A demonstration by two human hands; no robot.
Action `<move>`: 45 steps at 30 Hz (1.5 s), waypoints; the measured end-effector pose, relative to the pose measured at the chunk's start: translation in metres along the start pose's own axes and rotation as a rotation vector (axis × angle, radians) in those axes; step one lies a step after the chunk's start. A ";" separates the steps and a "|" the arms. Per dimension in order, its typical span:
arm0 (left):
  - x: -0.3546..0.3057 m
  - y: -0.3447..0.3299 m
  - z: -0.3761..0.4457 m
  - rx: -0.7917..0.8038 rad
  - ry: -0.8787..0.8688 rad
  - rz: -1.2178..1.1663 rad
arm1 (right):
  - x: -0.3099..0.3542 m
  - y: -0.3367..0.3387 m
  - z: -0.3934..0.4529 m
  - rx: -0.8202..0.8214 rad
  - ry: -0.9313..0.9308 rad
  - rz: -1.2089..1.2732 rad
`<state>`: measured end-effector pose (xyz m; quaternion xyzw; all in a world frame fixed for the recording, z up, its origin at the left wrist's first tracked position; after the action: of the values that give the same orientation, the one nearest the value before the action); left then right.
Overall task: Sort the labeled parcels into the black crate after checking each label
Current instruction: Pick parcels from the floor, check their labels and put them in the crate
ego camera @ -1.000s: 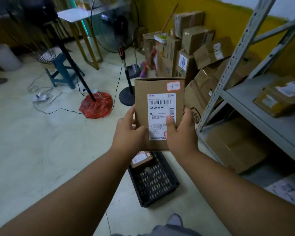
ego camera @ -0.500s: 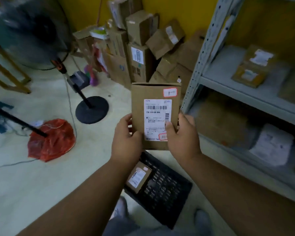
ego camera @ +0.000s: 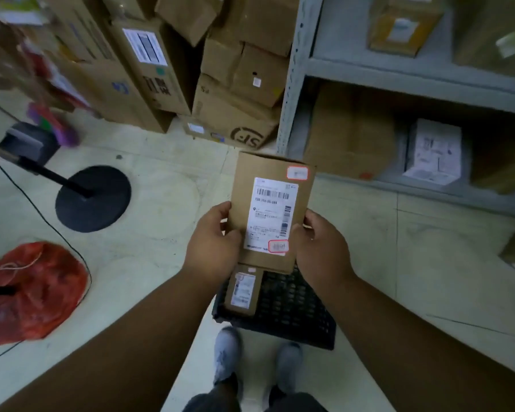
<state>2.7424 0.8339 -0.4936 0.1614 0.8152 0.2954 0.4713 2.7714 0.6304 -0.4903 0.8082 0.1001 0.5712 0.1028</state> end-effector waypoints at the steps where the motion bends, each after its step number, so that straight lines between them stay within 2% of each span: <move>1: 0.018 -0.010 0.013 -0.016 0.013 0.007 | -0.018 -0.013 0.010 0.004 -0.014 -0.010; 4: 0.077 -0.068 0.041 0.018 0.076 0.060 | -0.093 -0.047 0.038 0.018 -0.112 0.009; 8: 0.158 -0.160 0.073 0.077 0.081 0.152 | -0.212 -0.082 0.069 -0.043 -0.292 0.070; 11: 0.228 -0.224 0.093 0.175 0.087 0.310 | -0.308 -0.120 0.071 -0.040 -0.421 0.072; 14: 0.294 -0.273 0.109 0.241 0.096 0.368 | -0.390 -0.153 0.070 -0.039 -0.530 0.116; 19: 0.355 -0.334 0.132 0.367 0.105 0.501 | -0.483 -0.184 0.092 -0.058 -0.594 0.077; 22: 0.387 -0.354 0.128 0.413 0.225 0.577 | -0.521 -0.201 0.088 -0.014 -0.598 0.049; 25: 0.418 -0.361 0.120 0.482 0.410 0.619 | -0.542 -0.218 0.080 0.038 -0.606 0.053; 32: 0.441 -0.370 0.116 0.653 0.241 0.975 | -0.550 -0.238 0.070 0.150 -0.528 -0.016; 37: 0.443 -0.374 0.111 0.698 0.256 1.084 | -0.547 -0.239 0.068 0.268 -0.544 -0.067; 40: 0.438 -0.377 0.117 0.757 0.201 1.089 | -0.540 -0.240 0.077 0.367 -0.584 -0.176; 42: 0.423 -0.375 0.125 0.728 0.066 1.093 | -0.527 -0.235 0.091 0.350 -0.531 -0.313; 45: 0.386 -0.352 0.133 0.518 -0.111 1.069 | -0.491 -0.228 0.106 0.272 -0.362 -0.407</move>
<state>2.6686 0.8143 -1.0273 0.6744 0.6405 0.2742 0.2444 2.7009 0.7065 -1.0316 0.8666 0.3155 0.3668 0.1223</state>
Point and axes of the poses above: each hand's wrist, its own z-axis towards the middle knuckle, its own y-axis out of the back of the hand, x = y × z, the point moved 7 cm from there along z, towards the middle knuckle, and after that the axes turned 15 degrees about z, right-handed, at the moved point
